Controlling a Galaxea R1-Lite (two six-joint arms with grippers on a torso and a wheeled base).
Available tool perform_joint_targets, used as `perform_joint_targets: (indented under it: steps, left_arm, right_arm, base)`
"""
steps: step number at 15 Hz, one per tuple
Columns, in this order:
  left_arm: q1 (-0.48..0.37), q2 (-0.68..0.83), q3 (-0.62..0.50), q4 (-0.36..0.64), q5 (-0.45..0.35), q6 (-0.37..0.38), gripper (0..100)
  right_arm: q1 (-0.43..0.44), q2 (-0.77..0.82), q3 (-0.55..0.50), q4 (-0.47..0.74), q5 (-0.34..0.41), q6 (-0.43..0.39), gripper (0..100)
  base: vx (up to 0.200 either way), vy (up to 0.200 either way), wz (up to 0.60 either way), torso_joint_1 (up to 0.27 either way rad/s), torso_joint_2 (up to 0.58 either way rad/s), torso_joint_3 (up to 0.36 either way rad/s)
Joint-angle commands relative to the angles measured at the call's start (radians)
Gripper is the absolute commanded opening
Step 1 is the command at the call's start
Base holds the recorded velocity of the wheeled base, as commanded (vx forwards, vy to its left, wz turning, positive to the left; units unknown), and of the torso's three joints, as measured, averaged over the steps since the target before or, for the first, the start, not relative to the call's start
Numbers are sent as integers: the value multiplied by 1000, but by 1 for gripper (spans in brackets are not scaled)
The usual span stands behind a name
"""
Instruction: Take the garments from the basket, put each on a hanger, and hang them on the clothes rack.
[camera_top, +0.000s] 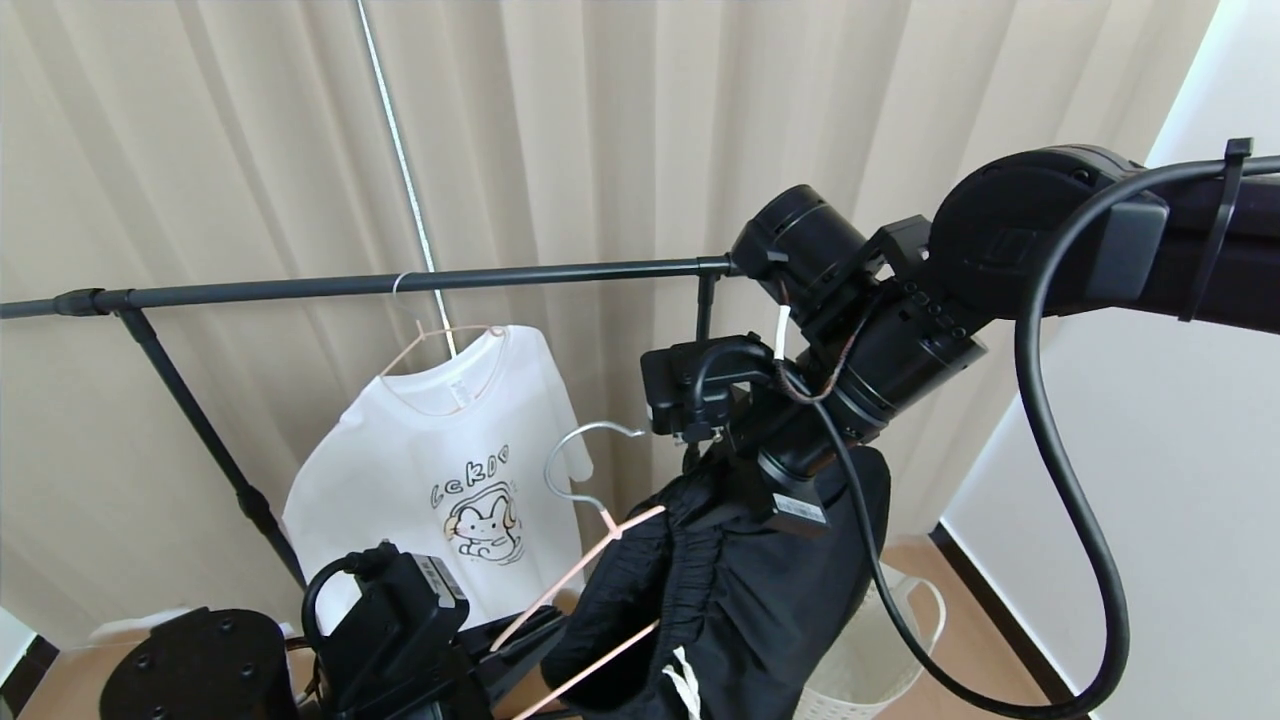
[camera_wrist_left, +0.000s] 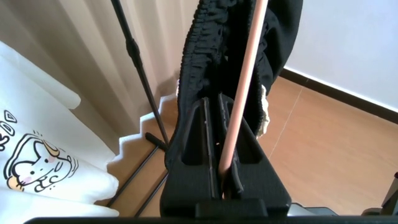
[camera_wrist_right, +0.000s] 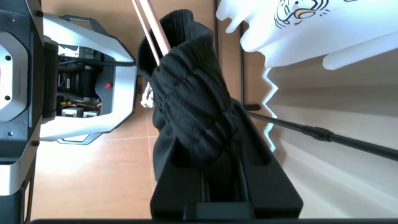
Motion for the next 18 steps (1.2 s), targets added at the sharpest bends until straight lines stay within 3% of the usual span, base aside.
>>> perform_joint_targets:
  steps: [1,6,7,13,18]
  left_arm:
    - [2,3,0,0,0,0,0]
    - [2,3,0,0,0,1,0]
    - [2,3,0,0,0,3,100]
    - [39,-12,-9,0,2,-7,100]
    - [101,-92,-35,0,-1,-60,100]
  right_arm:
    - [0,-3,0,1,-1,-1,0]
    - [0,-16,3,3,-1,-1,0]
    - [2,-19,12,1,-1,-1,0]
    - [2,-83,97,1,-11,-5,0]
    - [-4,-122,152,-6,-13,-5,0]
  base:
    - [0,0,0,0,0,0]
    - [0,0,0,0,0,0]
    - [0,0,0,0,0,0]
    - [0,0,0,0,0,0]
    - [0,0,0,0,0,0]
